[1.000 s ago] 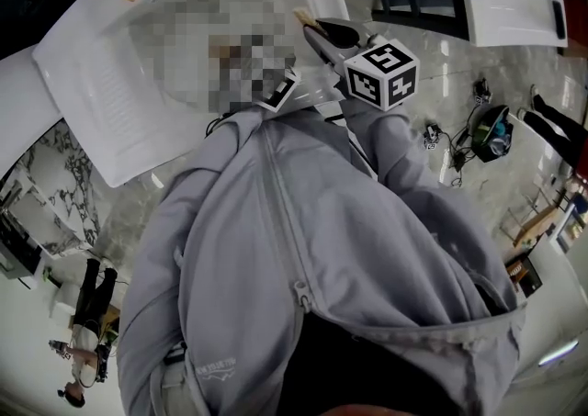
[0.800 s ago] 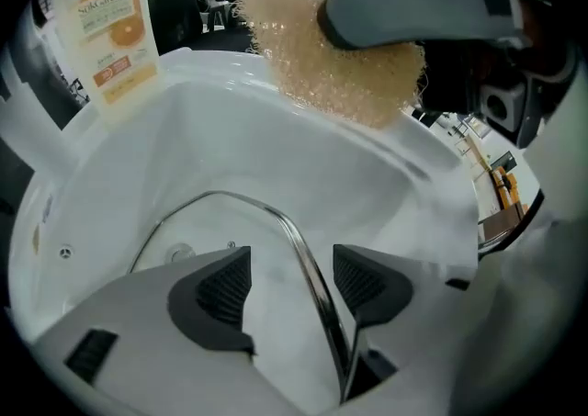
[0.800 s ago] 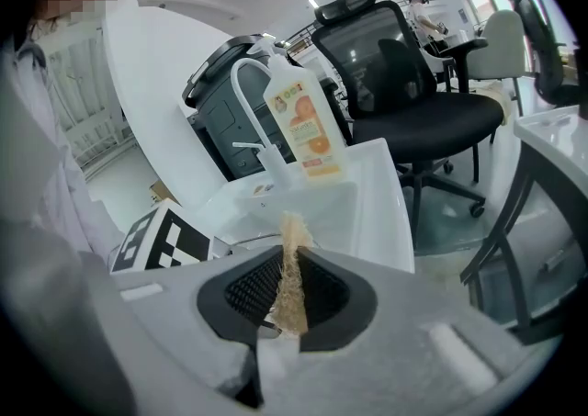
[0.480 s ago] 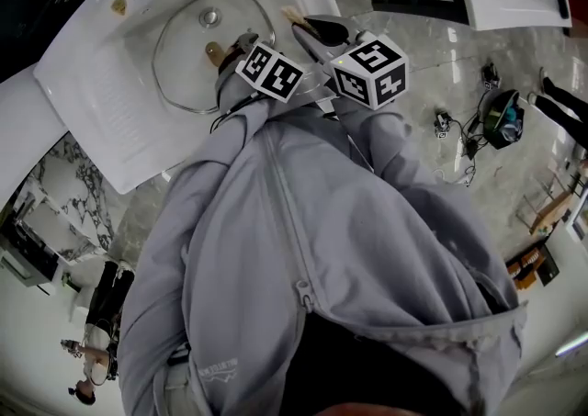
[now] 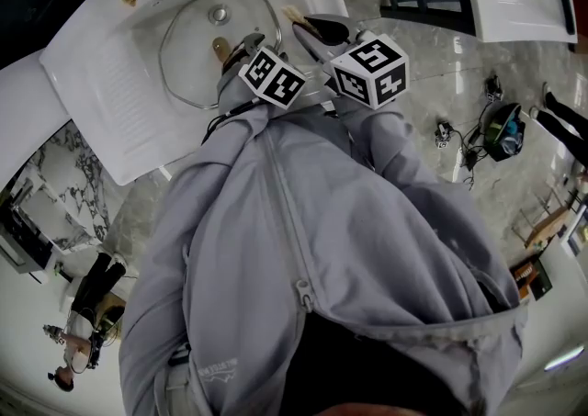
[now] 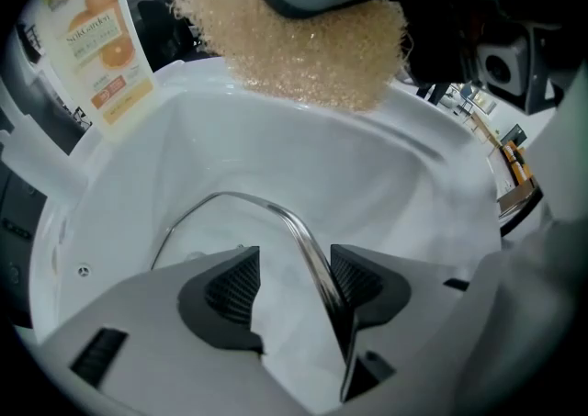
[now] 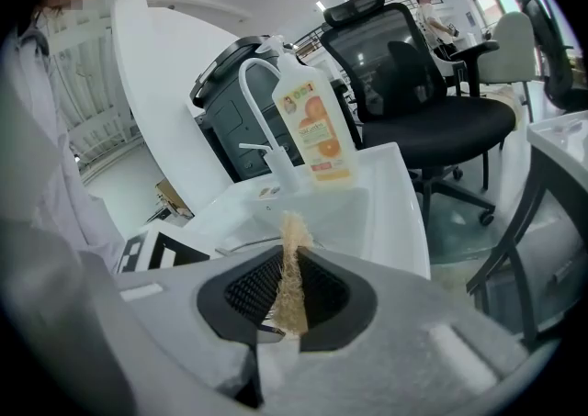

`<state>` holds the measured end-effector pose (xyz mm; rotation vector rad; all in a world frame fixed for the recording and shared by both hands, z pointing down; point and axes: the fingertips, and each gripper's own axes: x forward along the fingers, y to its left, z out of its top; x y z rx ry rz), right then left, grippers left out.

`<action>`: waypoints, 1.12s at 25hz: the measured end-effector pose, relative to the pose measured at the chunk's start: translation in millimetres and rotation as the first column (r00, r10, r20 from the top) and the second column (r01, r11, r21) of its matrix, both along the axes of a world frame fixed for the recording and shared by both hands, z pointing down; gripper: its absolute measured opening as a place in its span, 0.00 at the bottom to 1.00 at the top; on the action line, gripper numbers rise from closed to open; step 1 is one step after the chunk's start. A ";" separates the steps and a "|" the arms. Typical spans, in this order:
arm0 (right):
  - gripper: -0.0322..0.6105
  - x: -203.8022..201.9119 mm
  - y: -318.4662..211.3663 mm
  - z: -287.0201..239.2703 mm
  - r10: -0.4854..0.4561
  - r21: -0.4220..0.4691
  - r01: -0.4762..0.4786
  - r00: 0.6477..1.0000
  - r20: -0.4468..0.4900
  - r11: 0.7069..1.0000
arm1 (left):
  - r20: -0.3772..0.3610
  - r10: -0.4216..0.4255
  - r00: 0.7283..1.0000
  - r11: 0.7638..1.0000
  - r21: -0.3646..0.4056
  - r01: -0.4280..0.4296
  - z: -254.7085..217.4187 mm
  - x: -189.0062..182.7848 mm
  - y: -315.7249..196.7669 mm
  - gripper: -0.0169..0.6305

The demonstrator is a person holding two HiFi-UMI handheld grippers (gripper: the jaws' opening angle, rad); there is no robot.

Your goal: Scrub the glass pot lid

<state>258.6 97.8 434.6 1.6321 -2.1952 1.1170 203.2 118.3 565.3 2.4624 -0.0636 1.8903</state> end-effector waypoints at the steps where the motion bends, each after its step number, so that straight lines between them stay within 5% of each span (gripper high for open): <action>1: 0.11 -1.4 -1.6 -0.5 -0.008 0.002 0.008 1.000 -0.003 1.000 | -0.013 -0.011 1.000 1.000 -0.001 0.011 -5.9 -1.0 -2.3 0.39; 7: 0.11 -11.6 -13.6 -4.5 -0.053 0.024 0.054 0.998 -0.019 0.998 | -0.145 -0.191 0.971 0.981 -0.055 0.185 -62.1 -4.9 -33.5 0.26; 19: 0.12 -36.9 -45.3 -31.4 -0.146 0.097 0.149 0.989 -0.038 0.984 | -0.130 -0.106 0.986 0.975 0.183 0.129 -117.9 -41.3 -76.1 0.11; 24: 0.11 -57.5 -56.7 -39.6 -0.176 0.107 0.182 0.983 -0.060 0.977 | -0.088 -0.066 0.994 0.989 0.123 0.076 -112.0 -50.9 -74.6 0.08; 28: 0.11 -61.4 -63.5 -49.8 -0.142 0.120 0.152 0.986 -0.089 0.981 | -0.174 -0.086 0.981 0.989 0.106 0.106 -126.2 -56.5 -88.6 0.06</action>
